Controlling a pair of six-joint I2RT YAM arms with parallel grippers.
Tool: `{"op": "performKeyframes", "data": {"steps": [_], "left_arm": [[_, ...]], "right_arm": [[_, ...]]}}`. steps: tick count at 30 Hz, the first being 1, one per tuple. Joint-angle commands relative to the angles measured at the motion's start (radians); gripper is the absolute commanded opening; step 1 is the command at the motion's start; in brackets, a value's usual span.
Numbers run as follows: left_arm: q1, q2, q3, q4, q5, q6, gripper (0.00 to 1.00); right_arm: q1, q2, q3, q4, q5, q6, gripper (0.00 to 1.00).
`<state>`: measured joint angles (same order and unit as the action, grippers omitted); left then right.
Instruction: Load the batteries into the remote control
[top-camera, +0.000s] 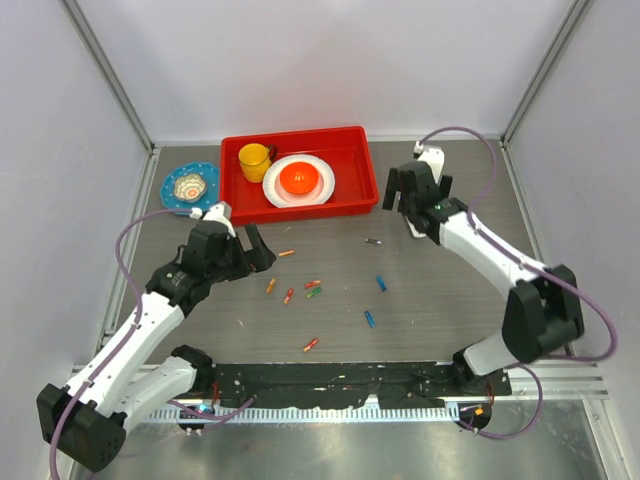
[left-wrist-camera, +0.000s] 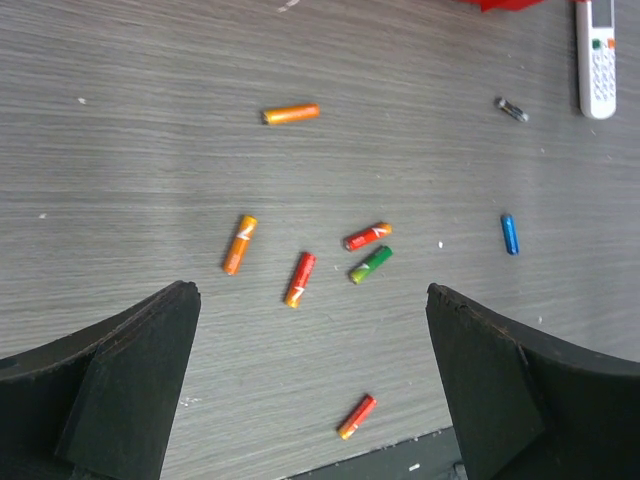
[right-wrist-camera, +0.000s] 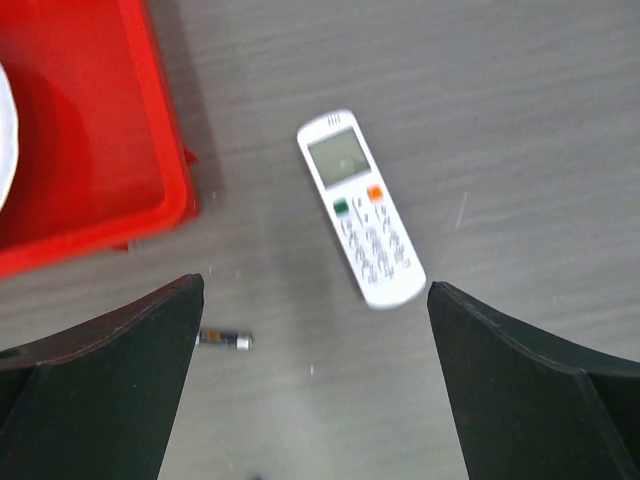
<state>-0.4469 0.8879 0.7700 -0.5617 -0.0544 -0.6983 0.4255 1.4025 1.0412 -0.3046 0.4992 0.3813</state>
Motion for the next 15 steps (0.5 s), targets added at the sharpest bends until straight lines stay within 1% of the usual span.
{"op": "performKeyframes", "data": {"steps": [1, 2, 5, 8, 12, 15], "left_arm": [[0.002, -0.007, -0.011, 0.069, 0.116, 0.008, 0.99], [0.002, -0.012, -0.014, 0.071, 0.125, 0.008, 0.99], [0.001, -0.035, -0.032, 0.089, 0.157, 0.008, 0.98], [0.001, -0.049, -0.052, 0.108, 0.176, -0.001, 0.98], [0.001, -0.024, -0.057, 0.117, 0.205, -0.003, 0.98], [0.002, -0.007, -0.048, 0.112, 0.217, -0.001, 0.97]], "right_arm": [[-0.071, 0.14, 0.163, -0.018, -0.089, -0.128, 1.0], [-0.082, 0.189, 0.177, -0.03, -0.097, -0.157, 1.0], [-0.122, 0.228, 0.178, -0.028, -0.134, -0.203, 1.0], [-0.151, 0.246, 0.152, -0.004, -0.189, -0.216, 1.0], [-0.163, 0.343, 0.198, -0.031, -0.221, -0.223, 1.0], [-0.172, 0.384, 0.22, -0.047, -0.229, -0.229, 1.0]]}}
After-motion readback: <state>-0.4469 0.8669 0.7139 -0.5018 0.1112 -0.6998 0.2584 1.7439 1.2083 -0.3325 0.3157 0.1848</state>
